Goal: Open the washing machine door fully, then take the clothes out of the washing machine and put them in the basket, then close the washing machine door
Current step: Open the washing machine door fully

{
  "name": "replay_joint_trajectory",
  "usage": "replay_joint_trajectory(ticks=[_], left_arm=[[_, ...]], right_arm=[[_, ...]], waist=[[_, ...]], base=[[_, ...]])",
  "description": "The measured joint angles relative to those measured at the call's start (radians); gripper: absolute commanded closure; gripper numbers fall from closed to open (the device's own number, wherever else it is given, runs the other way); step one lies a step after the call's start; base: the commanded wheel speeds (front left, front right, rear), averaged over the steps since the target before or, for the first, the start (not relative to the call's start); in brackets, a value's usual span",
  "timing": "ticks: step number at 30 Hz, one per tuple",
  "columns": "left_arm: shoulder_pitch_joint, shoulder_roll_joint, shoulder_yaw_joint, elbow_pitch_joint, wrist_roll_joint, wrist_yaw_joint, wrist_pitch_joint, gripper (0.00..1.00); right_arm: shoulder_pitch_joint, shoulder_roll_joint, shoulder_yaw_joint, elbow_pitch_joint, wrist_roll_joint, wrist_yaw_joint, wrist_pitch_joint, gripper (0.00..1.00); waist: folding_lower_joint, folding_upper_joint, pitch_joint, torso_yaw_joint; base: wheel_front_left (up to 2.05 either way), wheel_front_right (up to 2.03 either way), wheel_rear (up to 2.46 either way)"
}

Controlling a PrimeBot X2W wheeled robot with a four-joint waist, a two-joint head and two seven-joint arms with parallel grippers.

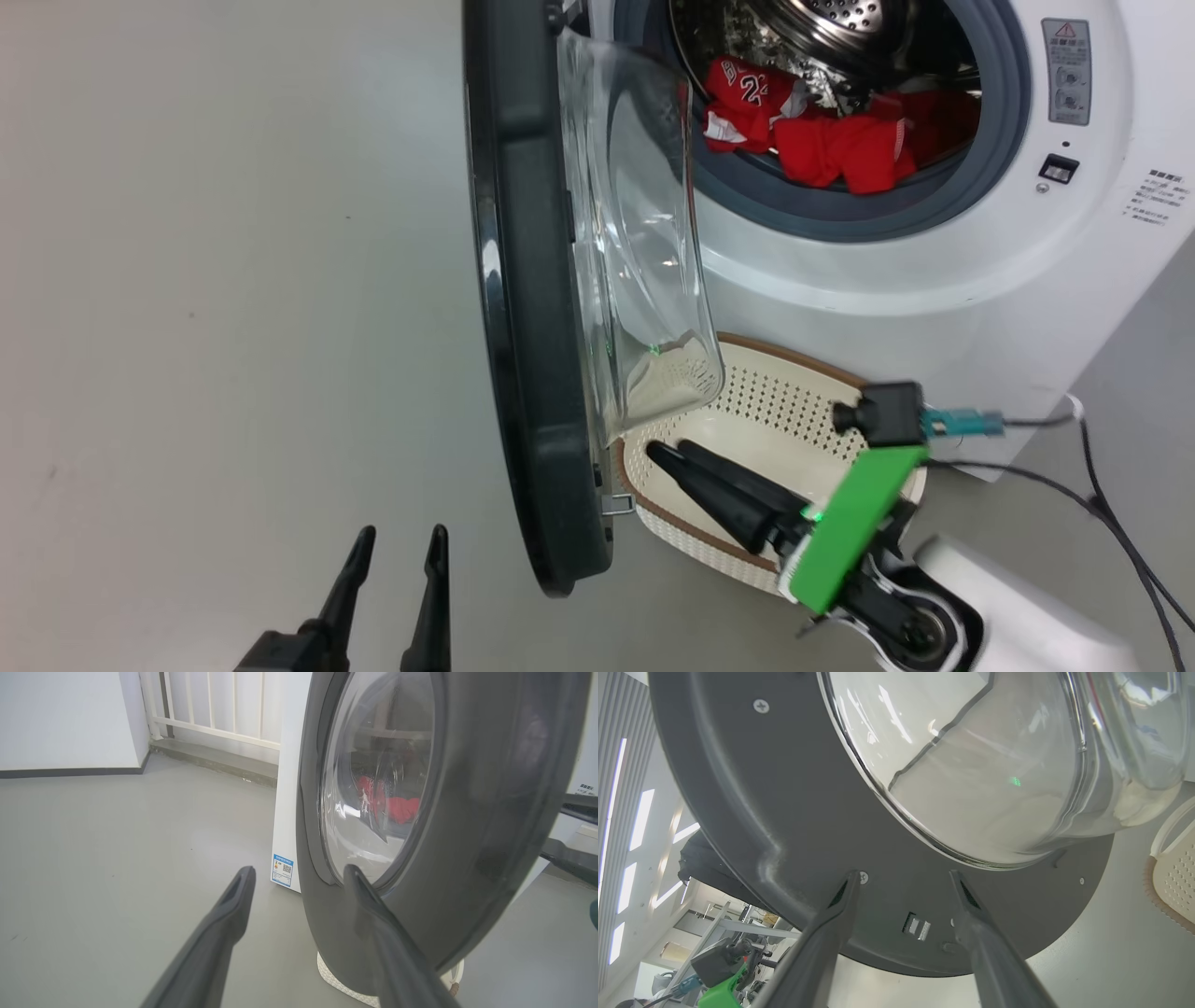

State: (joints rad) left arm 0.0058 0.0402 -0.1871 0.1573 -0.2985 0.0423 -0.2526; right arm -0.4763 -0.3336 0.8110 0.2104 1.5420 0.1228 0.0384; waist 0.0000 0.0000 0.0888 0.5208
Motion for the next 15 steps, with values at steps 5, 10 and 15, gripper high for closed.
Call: replay_joint_trajectory(ticks=[5,10,15], left_arm=[[0.0,0.0,0.016,0.011,0.014,-0.01,0.0,0.0],[0.0,0.0,0.037,0.013,0.021,-0.017,0.0,0.0],[0.0,0.0,0.048,0.015,0.026,-0.018,0.0,0.0]], right_arm=[[0.064,-0.037,-0.005,0.017,-0.002,0.0,-0.063,0.0],[0.098,-0.072,-0.009,0.048,-0.007,0.0,-0.131,0.0],[0.111,-0.095,0.007,0.089,-0.058,0.0,-0.196,0.0]], waist=[[0.0,0.0,-0.01,-0.014],[0.0,0.0,-0.01,-0.039],[0.0,0.0,-0.011,-0.059]], base=[[0.0,0.0,0.0],[0.0,0.0,0.0],[0.0,0.0,0.0]])
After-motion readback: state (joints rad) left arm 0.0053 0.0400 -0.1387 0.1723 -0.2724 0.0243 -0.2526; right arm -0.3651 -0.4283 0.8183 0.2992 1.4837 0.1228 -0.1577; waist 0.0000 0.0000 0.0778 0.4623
